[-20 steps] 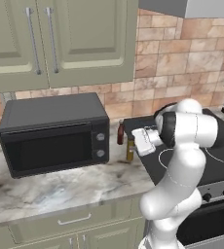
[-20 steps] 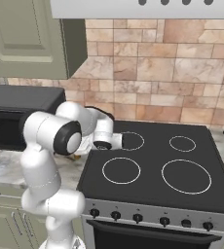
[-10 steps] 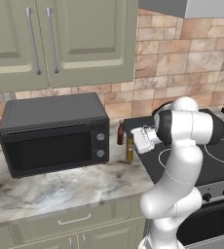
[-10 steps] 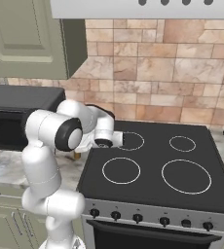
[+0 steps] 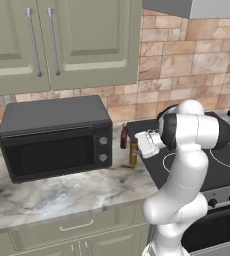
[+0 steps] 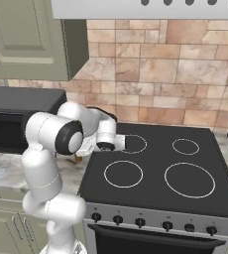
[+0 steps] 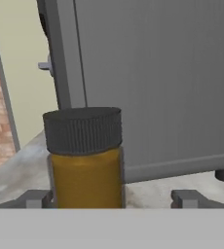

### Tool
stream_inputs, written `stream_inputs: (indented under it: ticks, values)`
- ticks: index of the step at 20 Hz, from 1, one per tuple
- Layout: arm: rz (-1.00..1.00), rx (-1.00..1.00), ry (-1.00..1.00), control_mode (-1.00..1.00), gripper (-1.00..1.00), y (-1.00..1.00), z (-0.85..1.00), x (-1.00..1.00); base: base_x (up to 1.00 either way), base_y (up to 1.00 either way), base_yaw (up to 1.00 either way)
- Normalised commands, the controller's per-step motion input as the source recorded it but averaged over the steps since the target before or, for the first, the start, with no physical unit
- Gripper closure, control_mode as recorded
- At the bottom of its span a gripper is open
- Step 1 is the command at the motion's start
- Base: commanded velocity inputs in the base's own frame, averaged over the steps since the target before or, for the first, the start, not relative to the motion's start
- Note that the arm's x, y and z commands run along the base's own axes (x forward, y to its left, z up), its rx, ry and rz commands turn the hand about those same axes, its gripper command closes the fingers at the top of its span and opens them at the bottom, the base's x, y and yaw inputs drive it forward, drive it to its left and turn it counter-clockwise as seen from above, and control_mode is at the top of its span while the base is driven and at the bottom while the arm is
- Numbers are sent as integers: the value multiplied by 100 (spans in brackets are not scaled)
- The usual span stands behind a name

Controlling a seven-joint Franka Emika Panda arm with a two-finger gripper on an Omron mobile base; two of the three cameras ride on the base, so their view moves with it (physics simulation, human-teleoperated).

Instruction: Collect the turmeric, ketchup, and shaker from the cabinet and place them next to the stove.

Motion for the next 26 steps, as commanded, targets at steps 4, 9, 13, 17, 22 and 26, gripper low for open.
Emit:
stream_inputs:
  ticks: [4, 9, 13, 17, 22, 26]
  values:
    - [0, 0, 0, -100, -100, 0, 8, -10, 0, 0, 0]
    - [-1, 0, 0, -100, -100, -2, 19, -2, 0, 0, 0]
    - [-2, -1, 0, -100, -100, -8, 27, 0, 0, 0, 0]
    - [-4, 0, 0, -100, -100, -9, 31, -13, 0, 0, 0]
    - [-8, 0, 0, -100, -100, -2, 49, -28, 0, 0, 0]
    - [-8, 0, -2, -100, -100, 0, 65, -41, 0, 0, 0]
